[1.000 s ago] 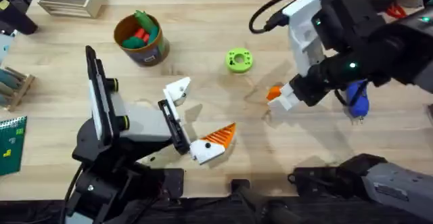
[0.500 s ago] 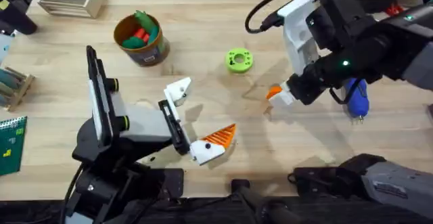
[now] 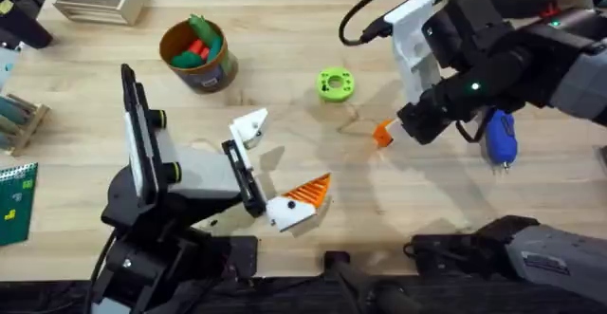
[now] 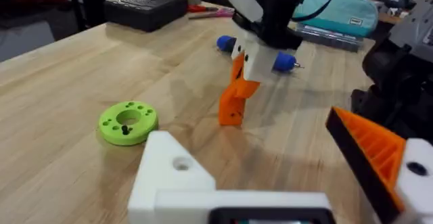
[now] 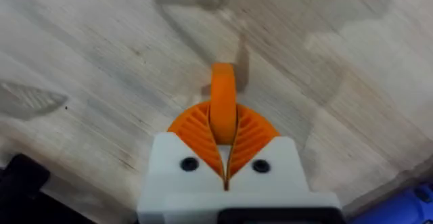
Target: Pick up the gripper from the table and insert it into the empty holder that is missing its gripper. Then pick up a screw, insert it into the mounting hole, and use the screwdriver to tighten it. Finally, clean up the table by picking up the vegetable and placing it into the bucket.
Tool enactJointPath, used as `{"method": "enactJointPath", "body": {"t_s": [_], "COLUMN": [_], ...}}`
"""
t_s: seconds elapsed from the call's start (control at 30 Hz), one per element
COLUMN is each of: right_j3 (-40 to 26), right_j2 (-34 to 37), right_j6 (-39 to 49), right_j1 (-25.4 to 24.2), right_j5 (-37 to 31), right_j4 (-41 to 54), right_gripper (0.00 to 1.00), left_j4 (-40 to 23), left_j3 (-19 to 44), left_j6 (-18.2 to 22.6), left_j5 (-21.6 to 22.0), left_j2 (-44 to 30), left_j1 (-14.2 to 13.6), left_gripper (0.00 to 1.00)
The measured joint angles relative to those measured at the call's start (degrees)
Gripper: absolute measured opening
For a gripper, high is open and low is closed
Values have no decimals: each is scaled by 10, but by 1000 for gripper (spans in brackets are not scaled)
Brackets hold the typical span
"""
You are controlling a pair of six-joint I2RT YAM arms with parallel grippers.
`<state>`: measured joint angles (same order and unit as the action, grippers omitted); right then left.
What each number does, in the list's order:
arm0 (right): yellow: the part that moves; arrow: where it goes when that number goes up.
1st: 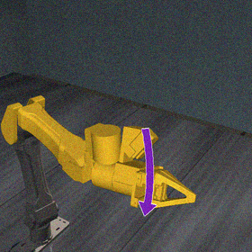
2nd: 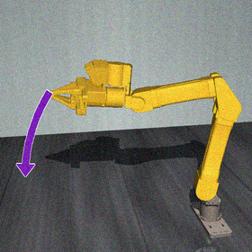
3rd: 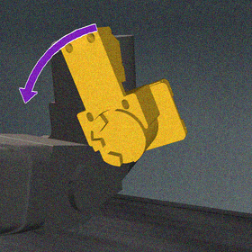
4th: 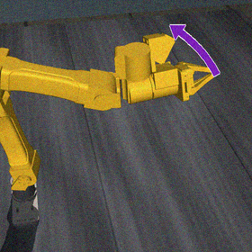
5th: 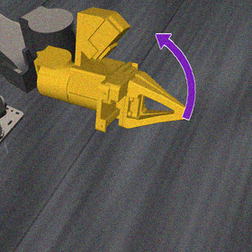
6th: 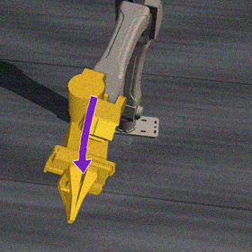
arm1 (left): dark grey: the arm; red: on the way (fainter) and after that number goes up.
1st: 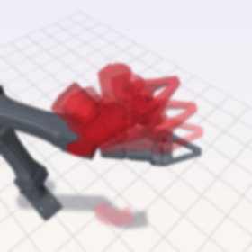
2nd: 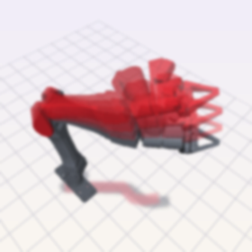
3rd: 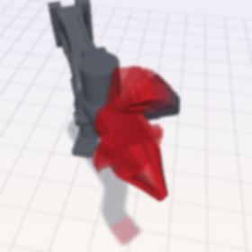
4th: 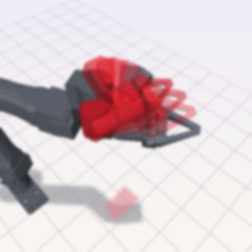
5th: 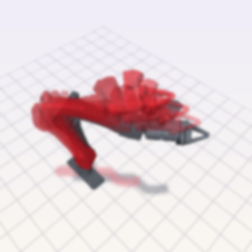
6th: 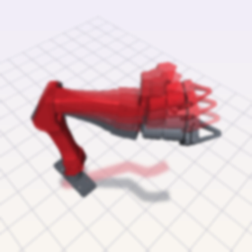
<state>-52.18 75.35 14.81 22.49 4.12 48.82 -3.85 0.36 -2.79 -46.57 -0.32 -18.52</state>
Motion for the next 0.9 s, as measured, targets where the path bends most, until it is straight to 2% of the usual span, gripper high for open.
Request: {"method": "enactJointPath", "body": {"t_s": [0.2,0.47,0.6,0.7,0.87,0.9], "right_j3": [0,0,1,20,75,86], "right_j2": [-29,-190,-252,-256,-195,-145], "right_j6": [-4,-50,-105,-174,-307,-361], "right_j1": [0,-4,-20,-20,-20,-20], "right_j5": [0,13,102,169,287,364], "right_j4": [5,1,-59,-133,-258,-301], "right_gripper": [18,18,18,18,18,18], "left_j4": [0,0,0,0,0,0], "left_j3": [0,0,0,0,0,0], "left_j6": [0,0,0,0,0,0], "left_j5": [0,0,0,0,0,0], "left_j2": [0,0,0,0,0,0], "left_j1": [0,0,0,0,0,0], "left_gripper": [987,987,987,987,987,988]}}
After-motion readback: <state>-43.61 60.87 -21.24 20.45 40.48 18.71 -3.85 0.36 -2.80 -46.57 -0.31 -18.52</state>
